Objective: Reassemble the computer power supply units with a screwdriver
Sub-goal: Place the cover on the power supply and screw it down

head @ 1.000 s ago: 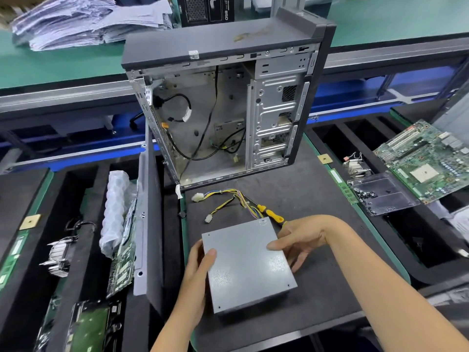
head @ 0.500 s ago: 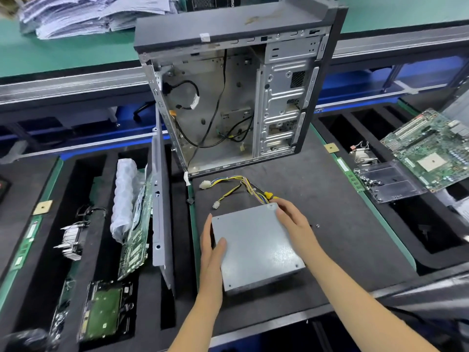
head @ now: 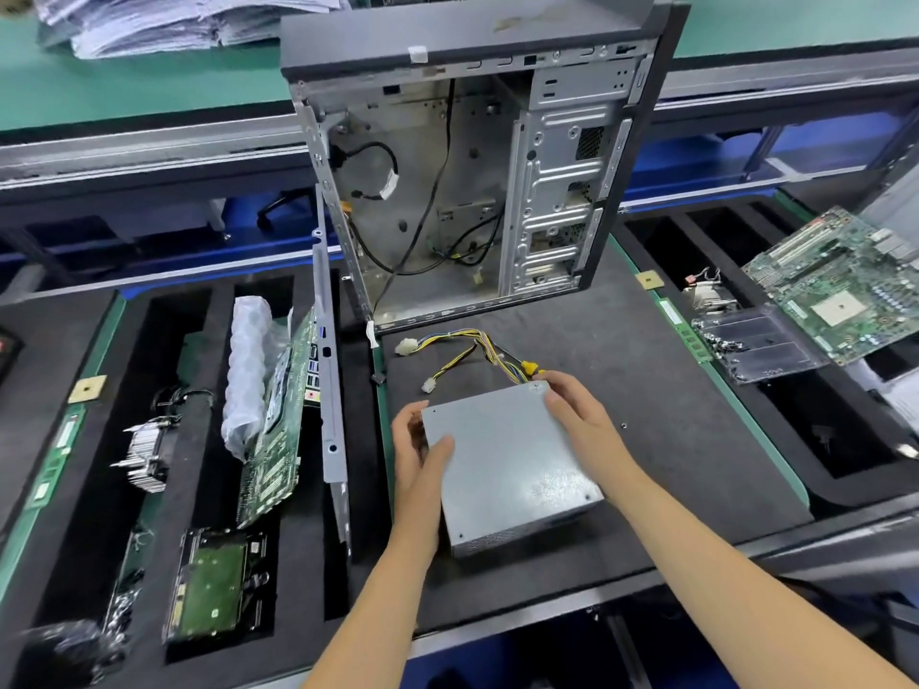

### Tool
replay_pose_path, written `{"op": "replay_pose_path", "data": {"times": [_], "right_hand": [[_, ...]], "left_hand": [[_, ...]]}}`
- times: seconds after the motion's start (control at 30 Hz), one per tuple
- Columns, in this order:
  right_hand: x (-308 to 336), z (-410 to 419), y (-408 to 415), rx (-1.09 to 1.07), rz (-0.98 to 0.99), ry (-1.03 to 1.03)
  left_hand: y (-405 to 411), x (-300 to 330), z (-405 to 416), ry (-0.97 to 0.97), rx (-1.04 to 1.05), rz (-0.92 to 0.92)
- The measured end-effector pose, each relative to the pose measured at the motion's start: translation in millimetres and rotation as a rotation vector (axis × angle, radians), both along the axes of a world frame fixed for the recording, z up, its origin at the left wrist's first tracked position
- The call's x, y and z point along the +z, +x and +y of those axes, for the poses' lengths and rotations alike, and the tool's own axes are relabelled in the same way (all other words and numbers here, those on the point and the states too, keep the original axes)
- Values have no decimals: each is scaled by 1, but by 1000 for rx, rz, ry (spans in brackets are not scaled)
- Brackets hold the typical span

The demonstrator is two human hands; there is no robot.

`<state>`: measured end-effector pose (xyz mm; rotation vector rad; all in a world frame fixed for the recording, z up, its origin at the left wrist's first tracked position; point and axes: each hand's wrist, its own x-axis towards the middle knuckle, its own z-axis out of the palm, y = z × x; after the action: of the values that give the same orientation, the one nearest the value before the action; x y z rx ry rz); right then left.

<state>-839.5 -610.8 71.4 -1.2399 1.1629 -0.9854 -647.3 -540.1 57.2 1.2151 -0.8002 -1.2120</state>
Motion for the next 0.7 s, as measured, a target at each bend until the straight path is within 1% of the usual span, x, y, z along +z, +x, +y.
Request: {"op": "replay_pose_path", "data": {"times": [0.1, 0.13, 0.17, 0.2, 0.23, 0.27, 0.3, 0.37, 0.47, 0.57, 0.7], "right_hand": [[1, -2, 0, 17, 35, -35], [2, -4, -6, -31, 48, -66], [3, -6, -17, -126, 67, -89], [3, -9, -32, -246, 123, -104], [4, -11, -50, -357, 223, -119], [3, -13, -67, -427, 347, -123], [1, -14, -82, -446, 450, -111], [-7, -16, -98, -361, 577, -82], [-21, -15, -102, -214, 687, -29], [-29, -13, -107, -156, 713, -22], [-32, -14, -104, -140, 763, -56]], "left_hand": [[-2, 0, -2, 26, 13, 45], [-2, 0, -3, 27, 16, 46], [-2, 0, -4, 28, 17, 47], [-2, -1, -4, 29, 21, 44], [-2, -1, -4, 26, 29, 39], [-2, -1, -5, 23, 37, 32], [-3, -2, -5, 24, 45, 23], [-5, -1, -7, 14, 73, 11], [-8, 2, -11, 6, 97, 9], [-13, 2, -13, -4, 120, 19], [-16, -1, -13, -23, 128, 11]]}}
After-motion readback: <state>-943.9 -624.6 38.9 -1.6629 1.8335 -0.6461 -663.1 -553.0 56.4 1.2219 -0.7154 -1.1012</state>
